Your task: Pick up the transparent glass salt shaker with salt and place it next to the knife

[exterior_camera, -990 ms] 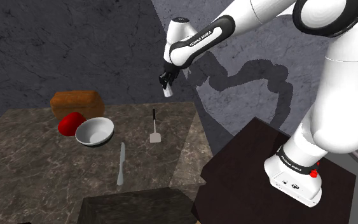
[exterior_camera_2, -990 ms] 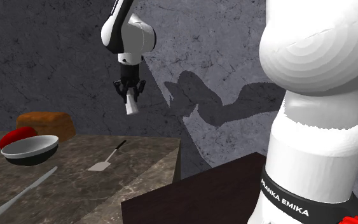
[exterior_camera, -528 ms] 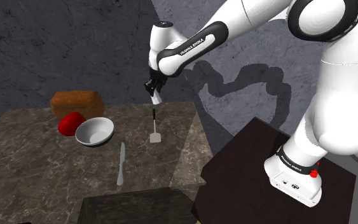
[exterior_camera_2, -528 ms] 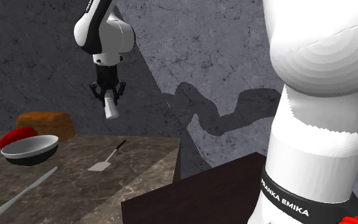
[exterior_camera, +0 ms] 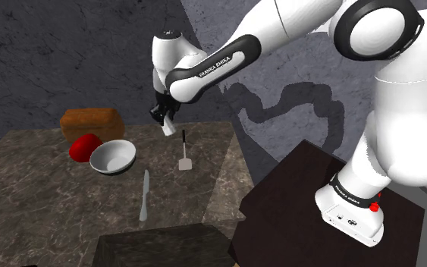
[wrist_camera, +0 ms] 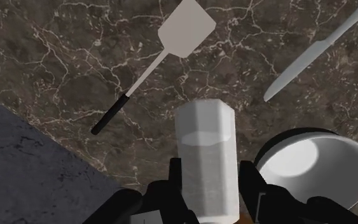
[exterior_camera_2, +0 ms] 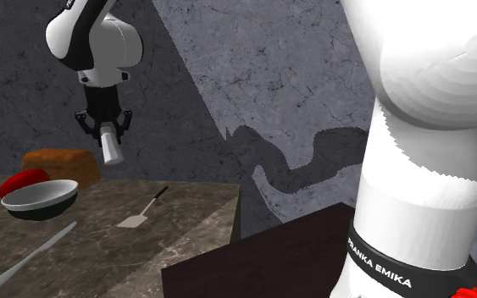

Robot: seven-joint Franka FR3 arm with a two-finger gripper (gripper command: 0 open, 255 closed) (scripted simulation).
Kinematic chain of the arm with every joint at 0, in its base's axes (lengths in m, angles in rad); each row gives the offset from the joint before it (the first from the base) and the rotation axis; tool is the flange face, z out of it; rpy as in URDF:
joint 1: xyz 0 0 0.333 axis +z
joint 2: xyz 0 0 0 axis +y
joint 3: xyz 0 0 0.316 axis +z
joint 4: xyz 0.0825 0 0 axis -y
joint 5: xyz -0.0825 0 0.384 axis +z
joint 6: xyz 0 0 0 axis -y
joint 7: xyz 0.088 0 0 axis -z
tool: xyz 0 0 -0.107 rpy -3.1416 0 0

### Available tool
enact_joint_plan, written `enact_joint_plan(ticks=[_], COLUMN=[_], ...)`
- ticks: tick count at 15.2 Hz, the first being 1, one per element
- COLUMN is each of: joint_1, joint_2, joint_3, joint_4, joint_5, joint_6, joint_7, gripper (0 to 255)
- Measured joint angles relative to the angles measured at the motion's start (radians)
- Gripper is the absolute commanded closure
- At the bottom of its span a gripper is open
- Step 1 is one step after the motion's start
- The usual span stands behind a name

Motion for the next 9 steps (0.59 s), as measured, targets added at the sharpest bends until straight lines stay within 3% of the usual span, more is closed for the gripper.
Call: enact_joint_plan(ticks=[5,9], joint_1=[0.092,0.112], joint_2=[0.078,0.12], joint_3=[0.011,0.01], joint_4=[0.132,0.16], joint_5=[-0.025,-0.033], joint_6=[-0.067,-0.055], joint_7=[0.108,0.134], gripper=[255,255])
